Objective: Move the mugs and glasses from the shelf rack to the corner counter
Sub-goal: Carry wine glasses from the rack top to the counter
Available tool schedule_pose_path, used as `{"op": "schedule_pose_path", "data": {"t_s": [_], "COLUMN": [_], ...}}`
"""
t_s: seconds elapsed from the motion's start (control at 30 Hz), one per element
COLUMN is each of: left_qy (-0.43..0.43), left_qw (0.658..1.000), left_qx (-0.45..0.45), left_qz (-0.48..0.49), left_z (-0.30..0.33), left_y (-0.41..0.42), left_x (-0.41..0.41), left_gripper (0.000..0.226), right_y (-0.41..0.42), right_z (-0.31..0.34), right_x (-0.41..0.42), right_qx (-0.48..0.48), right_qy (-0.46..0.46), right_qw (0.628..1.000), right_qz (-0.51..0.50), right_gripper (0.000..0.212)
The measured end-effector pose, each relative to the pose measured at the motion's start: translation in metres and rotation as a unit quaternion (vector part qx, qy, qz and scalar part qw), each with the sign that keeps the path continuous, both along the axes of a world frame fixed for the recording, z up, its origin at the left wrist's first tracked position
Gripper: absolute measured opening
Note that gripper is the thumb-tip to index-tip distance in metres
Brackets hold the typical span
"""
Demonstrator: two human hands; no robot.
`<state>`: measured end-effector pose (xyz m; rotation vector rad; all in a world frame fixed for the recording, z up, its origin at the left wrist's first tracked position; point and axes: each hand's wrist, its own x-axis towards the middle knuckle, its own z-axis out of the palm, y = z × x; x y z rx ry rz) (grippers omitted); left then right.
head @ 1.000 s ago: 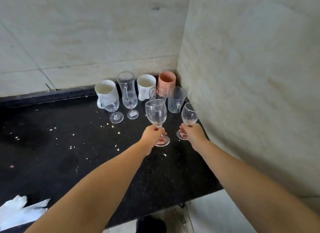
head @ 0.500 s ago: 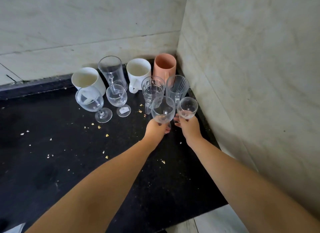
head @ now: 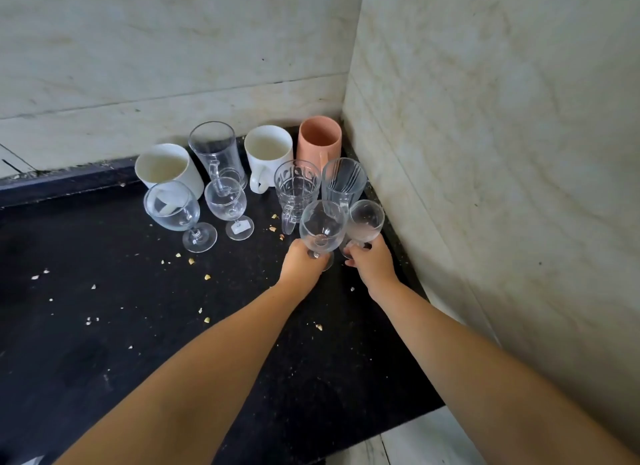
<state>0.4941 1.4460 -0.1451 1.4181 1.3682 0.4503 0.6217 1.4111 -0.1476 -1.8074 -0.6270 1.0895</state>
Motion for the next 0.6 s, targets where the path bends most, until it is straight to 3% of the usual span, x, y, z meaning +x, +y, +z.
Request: {"op": "schedule_pose_path", "data": {"t_s": [0.03,0.13,0.33,0.43,0.6], "left_qy": [0.03,0.109,0.215,0.303,0.409], "left_qw": [0.999,0.992,0.969,0.936,0.882], "left_qx": [0.02,0.046,0.096,0.152,0.201], "left_qz": [-0.013,-0.04,-0.071,-0.093,-0.115], "left_z": [0.001,0.01,0.043,0.057,0.073], "left_y": [-0.001,-0.007,-0.033,-0.056,-0.092], "left_x": [-0.005,-0.019,-0.05,-0.068,-0.109], "left_gripper": [0.006,0.034,0.043,0.039,0.041], "right_y": [-0.002,-0.009,-0.033,-0.055,-0.087], "right_z": [0.003,0.018,0.047,0.059,0.074], "right_x": [0.0,0.001,-0.008,-0.02,-0.053], "right_qx": [-0.007,-0.039,-0.137,-0.179,-0.16], "right_qy": [-0.006,-0.034,-0.156,-0.274,-0.465], "right_qw": [1.0,0.999,0.973,0.924,0.786], "right_qz": [0.0,0.008,0.1,0.198,0.373], "right_gripper": [0.033,0.049,0.066,0.057,0.053]}}
